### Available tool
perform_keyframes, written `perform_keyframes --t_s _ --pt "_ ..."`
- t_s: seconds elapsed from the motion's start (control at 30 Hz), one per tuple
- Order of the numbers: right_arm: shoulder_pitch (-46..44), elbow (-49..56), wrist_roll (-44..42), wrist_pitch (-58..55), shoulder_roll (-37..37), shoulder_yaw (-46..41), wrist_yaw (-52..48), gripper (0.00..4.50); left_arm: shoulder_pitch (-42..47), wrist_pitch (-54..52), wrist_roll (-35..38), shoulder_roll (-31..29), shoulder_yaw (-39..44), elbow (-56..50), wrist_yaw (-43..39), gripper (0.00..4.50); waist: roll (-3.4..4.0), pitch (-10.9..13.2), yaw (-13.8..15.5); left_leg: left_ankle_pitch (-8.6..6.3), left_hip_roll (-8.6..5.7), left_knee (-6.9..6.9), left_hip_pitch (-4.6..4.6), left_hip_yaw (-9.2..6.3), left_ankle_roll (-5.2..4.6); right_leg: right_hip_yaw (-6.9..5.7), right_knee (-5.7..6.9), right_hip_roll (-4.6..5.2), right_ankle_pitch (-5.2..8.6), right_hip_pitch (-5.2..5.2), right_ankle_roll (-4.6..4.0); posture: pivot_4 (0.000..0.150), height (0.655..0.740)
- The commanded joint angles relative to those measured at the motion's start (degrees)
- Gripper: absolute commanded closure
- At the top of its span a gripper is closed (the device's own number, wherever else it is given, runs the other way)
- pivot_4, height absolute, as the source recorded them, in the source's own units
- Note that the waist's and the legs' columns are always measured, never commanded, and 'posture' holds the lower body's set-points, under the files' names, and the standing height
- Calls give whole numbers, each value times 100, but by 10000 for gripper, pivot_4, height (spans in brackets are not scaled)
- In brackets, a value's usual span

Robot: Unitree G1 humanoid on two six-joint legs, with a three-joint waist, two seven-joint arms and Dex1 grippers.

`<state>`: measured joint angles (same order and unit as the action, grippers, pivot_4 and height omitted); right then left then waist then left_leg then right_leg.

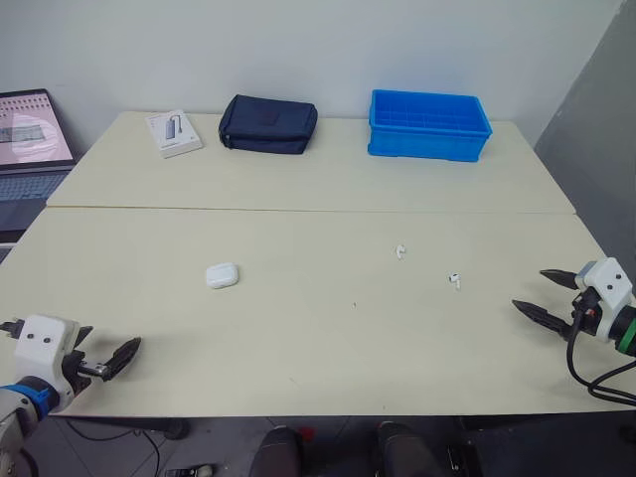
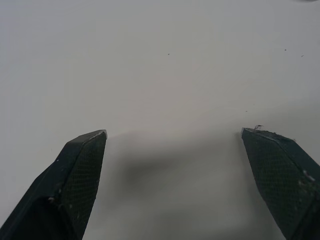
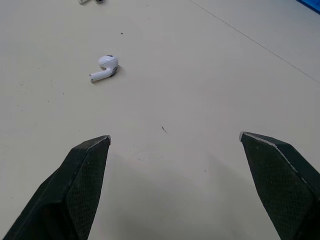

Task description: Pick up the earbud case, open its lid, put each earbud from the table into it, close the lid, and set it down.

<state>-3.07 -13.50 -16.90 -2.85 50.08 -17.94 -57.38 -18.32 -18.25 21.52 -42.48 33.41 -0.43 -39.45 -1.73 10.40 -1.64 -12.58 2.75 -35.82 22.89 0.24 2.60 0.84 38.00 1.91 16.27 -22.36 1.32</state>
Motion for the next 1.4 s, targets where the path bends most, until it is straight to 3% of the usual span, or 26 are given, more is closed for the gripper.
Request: perform_keyframes --t_s 0.03,0.4,0.53,0.8,0.97,1.2,1.4 --pt "-61 84 8 109 84 -55 -23 1586 36 410 -67 -29 88 -95 -109 0 0 0 0 0 0 0 0 0 0 0 0 0 0 0 0 1500 7357" --pt "-76 166 74 318 -47 38 117 1586 244 945 -262 -11 -54 54 -309 0 0 0 3 0 0 -1 -1 1 0 1 1 -3 -10 2 16 1500 7357" --pt "-43 202 66 334 -71 34 140 1586 288 689 -352 -68 -18 115 -93 0 0 0 2 0 0 -2 -1 1 0 1 1 -4 -17 2 29 1500 7357" --pt "44 355 48 296 -120 60 178 1586 496 726 -161 -119 58 469 -405 0 0 0 2 0 1 -3 -2 2 0 3 2 -8 -22 3 37 1500 7357" --pt "59 408 -47 151 -100 65 72 1586 410 151 -51 -94 34 335 -338 0 0 0 1 0 2 -3 -2 0 0 1 4 -9 -24 3 40 1500 7357" --pt "-31 988 -319 -238 63 37 -247 1586 403 -683 733 697 12 -1180 221 0 0 0 4 0 1 -12 0 -1 0 4 5 -3 -31 6 51 1500 7357" --pt "-389 2377 -1216 -1671 230 258 -503 1586 802 -1469 930 1527 -365 -2123 1461 0 -2 -2 15 1 0 -21 -3 -6 -1 6 9 -11 -35 11 57 1500 7357"
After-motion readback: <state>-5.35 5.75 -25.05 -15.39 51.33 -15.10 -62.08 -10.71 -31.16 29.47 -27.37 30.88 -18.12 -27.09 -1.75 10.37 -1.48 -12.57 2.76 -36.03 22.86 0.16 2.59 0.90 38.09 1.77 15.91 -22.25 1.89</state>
